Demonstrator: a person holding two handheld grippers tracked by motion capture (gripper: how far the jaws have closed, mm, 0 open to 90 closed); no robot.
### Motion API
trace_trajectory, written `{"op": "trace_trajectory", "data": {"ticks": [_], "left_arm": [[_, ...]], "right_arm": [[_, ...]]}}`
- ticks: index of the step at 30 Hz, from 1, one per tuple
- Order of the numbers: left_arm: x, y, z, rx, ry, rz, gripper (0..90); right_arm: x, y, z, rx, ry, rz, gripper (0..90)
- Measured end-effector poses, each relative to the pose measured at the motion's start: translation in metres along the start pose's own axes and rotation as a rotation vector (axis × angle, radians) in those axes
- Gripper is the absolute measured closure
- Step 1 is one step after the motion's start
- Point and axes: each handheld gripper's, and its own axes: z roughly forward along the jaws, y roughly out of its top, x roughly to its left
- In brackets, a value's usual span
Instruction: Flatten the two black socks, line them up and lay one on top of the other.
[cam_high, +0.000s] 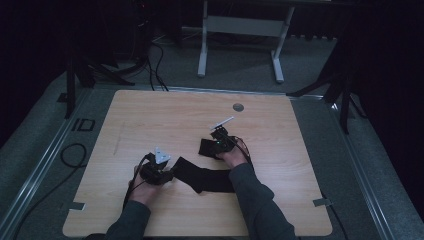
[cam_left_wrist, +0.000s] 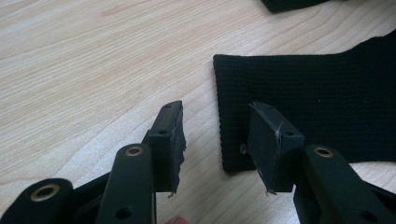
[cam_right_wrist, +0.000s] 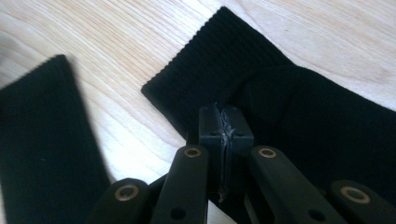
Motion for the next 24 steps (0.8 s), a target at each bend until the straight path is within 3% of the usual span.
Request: {"op": "trace_trajectory", "data": {"ticks": [3, 6, 9, 17, 24], "left_arm": [[0.0, 0.0, 0.0, 0.0, -0.001, -0.001, 56.0], [0.0, 0.0, 0.0, 0.0, 0.001, 0.0, 55.9], [-0.001, 0.0, 0.0, -0.002, 0.002, -0.001, 55.5], [0.0, 0.0, 0.001, -0.001, 0.001, -0.002, 55.5], [0.0, 0.0, 0.001, -0.003, 0.001, 0.0, 55.4]], "right_arm": [[0.002, 0.0, -0.003, -0.029, 0.028, 0.012, 88.7], [0.003, 0.002, -0.009, -0.055, 0.11, 0.037, 88.6], [0.004, 0.003, -0.018, -0.083, 0.133, 0.042, 88.7], [-0.004, -0.002, -0.047, -0.154, 0.129, 0.038, 88.7], [-0.03, -0.02, -0.075, -0.208, 0.078, 0.076, 88.6]]}}
